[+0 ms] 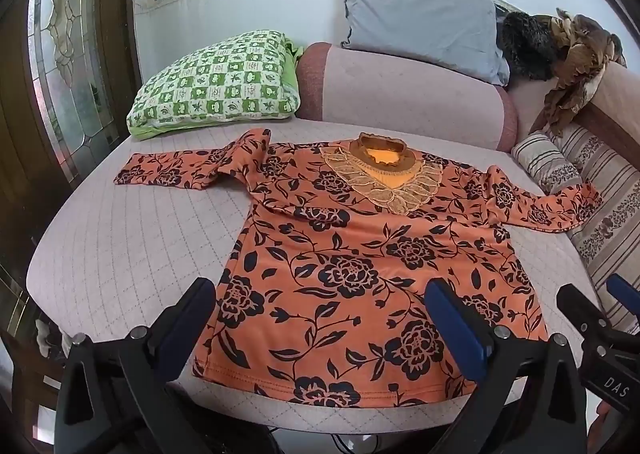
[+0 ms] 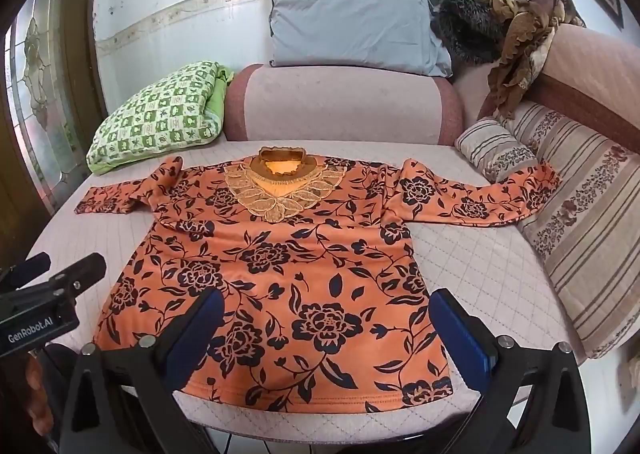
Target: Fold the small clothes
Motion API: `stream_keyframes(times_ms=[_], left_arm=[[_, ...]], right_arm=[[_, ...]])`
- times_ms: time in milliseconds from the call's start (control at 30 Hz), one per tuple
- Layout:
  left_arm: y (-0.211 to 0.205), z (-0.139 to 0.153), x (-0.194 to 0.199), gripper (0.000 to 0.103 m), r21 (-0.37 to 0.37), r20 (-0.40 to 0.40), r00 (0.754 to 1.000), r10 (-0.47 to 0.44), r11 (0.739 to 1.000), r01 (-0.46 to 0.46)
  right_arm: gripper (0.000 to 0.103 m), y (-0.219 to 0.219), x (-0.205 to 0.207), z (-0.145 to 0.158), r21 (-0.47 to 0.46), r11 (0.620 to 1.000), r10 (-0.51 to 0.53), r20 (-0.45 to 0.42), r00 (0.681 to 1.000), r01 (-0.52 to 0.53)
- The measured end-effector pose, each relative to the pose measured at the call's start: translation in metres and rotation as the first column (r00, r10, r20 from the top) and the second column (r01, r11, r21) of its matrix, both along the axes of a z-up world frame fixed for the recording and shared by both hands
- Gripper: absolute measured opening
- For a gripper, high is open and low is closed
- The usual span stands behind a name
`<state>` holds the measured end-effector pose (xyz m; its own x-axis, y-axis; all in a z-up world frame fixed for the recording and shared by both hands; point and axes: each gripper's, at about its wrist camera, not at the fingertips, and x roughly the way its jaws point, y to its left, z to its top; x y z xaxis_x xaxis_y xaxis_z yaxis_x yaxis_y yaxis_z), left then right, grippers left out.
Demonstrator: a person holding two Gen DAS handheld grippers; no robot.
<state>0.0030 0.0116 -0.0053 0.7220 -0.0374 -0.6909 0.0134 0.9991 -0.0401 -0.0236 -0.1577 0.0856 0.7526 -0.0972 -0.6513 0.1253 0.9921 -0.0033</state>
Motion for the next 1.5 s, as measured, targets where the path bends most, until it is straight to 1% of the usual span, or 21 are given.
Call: stream_keyframes(times_ms=[633,1500], left_arm=[[0.004,0.004,-0.004,0.103,-0.004,0.004,1.0,0.002,1.0,-0.002],[0.009,0.002,-0.005,0.103,-0.004,0.006,1.0,0.009,1.0,-0.009]], right_arm=[[0.103,0.004,-0.004,0.008,-0.002,1.0,0.007,0.023,1.0,-0.007],[0.103,0.012,-0.002,0.012,-0.008,1.0,0.017,0.021,1.0,-0.017]])
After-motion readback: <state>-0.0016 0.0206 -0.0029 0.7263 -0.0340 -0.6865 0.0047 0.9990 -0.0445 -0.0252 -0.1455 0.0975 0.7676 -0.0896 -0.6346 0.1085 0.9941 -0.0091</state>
